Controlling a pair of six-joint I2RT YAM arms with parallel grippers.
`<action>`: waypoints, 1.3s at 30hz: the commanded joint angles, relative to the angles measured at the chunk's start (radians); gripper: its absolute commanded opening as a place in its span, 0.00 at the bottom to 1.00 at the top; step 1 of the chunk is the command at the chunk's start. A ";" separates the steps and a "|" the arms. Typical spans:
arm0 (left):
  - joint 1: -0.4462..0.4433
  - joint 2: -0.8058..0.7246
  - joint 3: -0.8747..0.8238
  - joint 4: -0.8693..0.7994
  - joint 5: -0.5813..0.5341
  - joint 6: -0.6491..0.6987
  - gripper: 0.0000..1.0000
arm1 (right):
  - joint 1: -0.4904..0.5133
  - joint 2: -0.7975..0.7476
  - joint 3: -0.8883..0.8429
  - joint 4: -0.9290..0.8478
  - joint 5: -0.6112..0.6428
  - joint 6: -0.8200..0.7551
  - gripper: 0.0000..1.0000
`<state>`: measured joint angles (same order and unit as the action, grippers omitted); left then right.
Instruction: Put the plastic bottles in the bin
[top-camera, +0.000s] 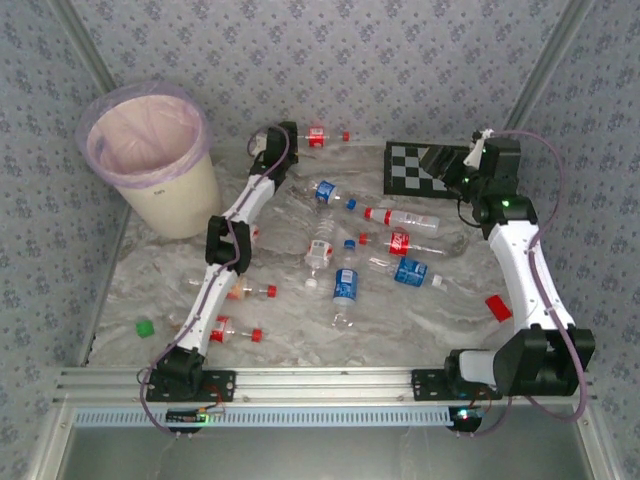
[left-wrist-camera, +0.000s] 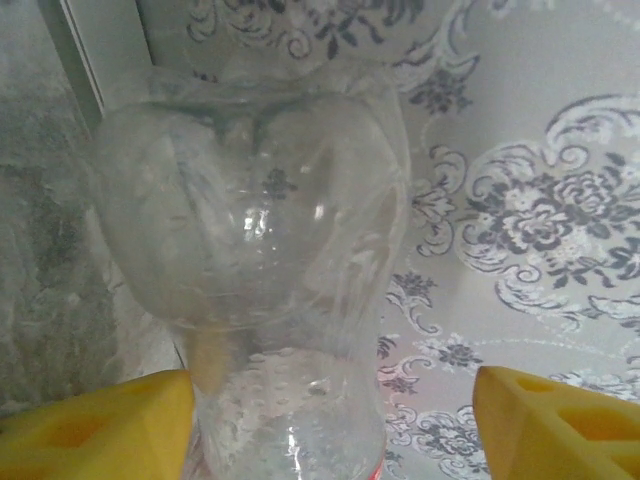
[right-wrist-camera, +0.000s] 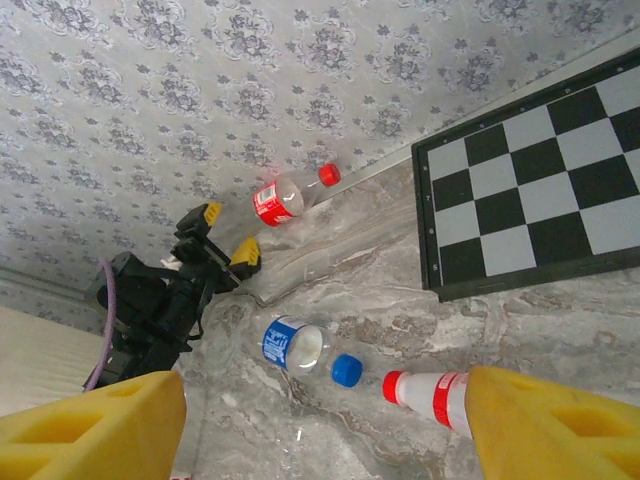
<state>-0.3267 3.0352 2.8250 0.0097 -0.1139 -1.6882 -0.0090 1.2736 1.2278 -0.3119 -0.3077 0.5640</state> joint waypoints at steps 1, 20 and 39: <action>0.017 0.102 -0.012 -0.039 -0.012 -0.050 0.69 | -0.006 -0.040 -0.026 -0.007 0.037 0.011 0.76; 0.036 -0.058 -0.050 -0.021 0.123 0.158 0.25 | 0.027 -0.088 -0.090 -0.024 0.140 0.008 0.75; -0.065 -0.452 -0.289 -0.011 0.253 0.381 0.18 | 0.038 -0.213 -0.149 -0.086 0.157 -0.050 0.75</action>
<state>-0.3748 2.6980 2.5973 0.0113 0.1135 -1.3903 0.0223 1.0863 1.0935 -0.3729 -0.1688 0.5404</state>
